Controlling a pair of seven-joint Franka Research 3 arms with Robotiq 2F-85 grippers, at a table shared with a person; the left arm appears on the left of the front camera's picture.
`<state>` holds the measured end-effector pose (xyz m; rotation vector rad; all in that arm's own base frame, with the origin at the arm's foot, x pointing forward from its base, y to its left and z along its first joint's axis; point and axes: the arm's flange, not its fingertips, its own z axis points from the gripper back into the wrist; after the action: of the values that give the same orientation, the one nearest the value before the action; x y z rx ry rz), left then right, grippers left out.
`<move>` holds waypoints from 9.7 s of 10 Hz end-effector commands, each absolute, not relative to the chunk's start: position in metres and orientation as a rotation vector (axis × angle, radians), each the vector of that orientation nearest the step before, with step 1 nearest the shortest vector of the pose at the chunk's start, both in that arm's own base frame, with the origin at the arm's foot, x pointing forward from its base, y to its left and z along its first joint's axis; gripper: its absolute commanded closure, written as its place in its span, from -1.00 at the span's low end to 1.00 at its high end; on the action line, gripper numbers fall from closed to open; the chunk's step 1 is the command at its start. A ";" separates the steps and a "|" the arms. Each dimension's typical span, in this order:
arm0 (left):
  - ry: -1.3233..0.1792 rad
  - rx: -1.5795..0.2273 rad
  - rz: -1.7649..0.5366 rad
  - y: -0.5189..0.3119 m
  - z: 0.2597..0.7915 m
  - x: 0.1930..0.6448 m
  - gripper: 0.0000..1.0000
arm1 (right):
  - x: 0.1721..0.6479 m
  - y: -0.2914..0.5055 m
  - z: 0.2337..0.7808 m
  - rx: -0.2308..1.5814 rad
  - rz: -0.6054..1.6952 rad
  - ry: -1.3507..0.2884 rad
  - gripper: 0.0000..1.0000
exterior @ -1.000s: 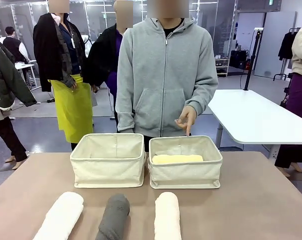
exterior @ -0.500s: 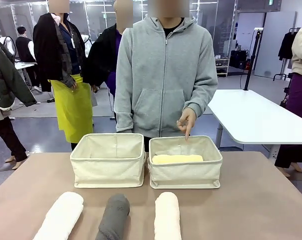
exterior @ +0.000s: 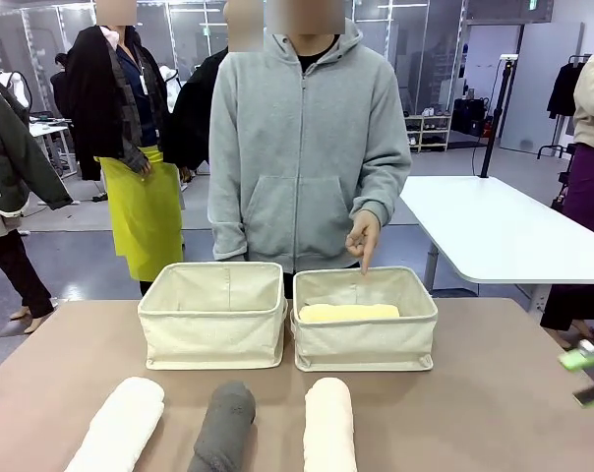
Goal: Divide the towels into two baskets.
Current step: Pick up one hotel-folded towel from the bottom of the table and place it in the Fabric basket indicated by the person.
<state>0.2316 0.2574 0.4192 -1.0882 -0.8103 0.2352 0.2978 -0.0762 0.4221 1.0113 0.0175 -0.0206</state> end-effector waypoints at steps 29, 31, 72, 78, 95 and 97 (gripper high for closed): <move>-0.816 -1.097 0.229 0.258 0.421 0.231 -1.00 | 0.363 0.317 0.307 0.248 0.024 0.023 -0.62; -0.816 -1.097 0.229 0.258 0.421 0.231 -1.00 | 0.364 0.315 0.306 0.252 0.015 0.029 -0.22; -0.816 -1.097 0.229 0.258 0.421 0.231 -1.00 | 0.601 0.330 0.395 -0.157 1.631 0.173 -0.78; -0.816 -1.097 0.229 0.258 0.421 0.231 -1.00 | 0.585 0.321 0.410 -0.147 1.585 0.086 -1.00; -0.816 -1.097 0.229 0.258 0.421 0.231 -1.00 | 0.554 0.276 0.460 0.014 1.492 0.018 -1.00; -0.816 -1.097 0.229 0.258 0.421 0.231 -1.00 | 0.523 0.238 0.472 0.189 1.431 -0.064 -1.00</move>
<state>0.2319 0.2571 0.4191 -1.0887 -0.8089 0.2344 0.5579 0.2683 0.4750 0.0820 -0.0056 1.4428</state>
